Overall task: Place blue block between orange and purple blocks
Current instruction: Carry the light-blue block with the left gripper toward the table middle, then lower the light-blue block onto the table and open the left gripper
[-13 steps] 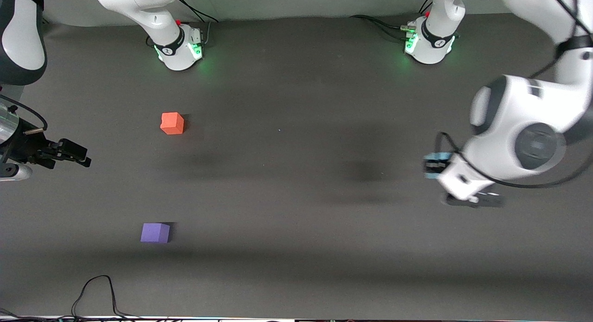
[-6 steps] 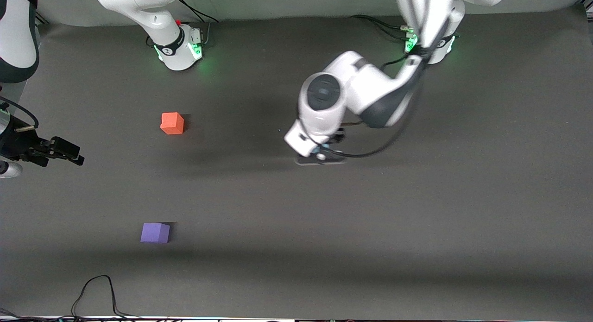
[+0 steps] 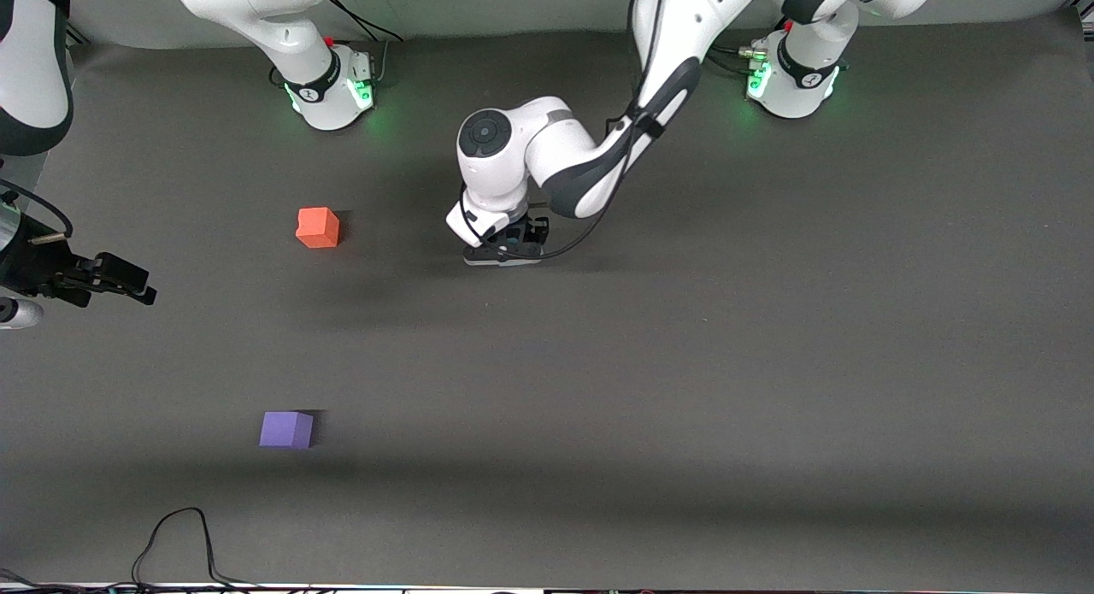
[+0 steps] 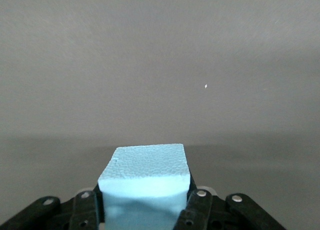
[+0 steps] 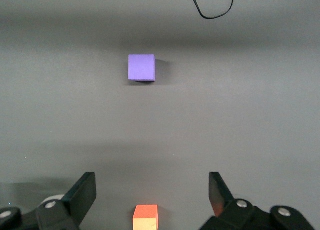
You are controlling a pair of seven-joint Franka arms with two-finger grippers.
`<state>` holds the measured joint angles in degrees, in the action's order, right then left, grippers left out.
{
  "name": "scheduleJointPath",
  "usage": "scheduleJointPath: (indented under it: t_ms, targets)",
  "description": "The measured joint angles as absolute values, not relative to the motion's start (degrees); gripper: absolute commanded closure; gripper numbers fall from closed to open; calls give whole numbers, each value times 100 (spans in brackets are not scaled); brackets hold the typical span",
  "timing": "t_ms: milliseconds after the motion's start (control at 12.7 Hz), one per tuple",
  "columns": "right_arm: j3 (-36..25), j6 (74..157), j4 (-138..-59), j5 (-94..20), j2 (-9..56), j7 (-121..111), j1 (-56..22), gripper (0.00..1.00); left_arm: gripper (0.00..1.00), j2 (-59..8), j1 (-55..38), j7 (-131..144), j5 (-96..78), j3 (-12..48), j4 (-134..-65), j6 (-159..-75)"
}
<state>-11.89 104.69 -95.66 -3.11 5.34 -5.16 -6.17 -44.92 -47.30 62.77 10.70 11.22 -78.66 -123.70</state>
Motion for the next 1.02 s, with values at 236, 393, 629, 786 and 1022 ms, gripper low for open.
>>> scheduleJointPath:
  t_ms: [236,393,629,786,1022]
  targets:
    - [-1189,10495,-9602,-311,556,-516,-617,0,60,-4907,-4730,6304,1190,997,-7816,-12805]
    - [-1189,10538,-9607,-311,612,-518,-618,0,55,-5061,-4725,6304,1194,923,-7790,-12962]
    - [-1189,10565,-9607,-311,662,-521,-618,0,0,-5086,-4726,6304,1222,923,-7750,-12964]
    - [-1189,10565,-9606,-311,662,-521,-618,0,0,-5100,-4721,6304,1255,915,-7738,-12964]
    - [-1189,10565,-9604,-311,658,-523,-619,0,0,-5037,-4685,6304,1263,907,-7568,-12750]
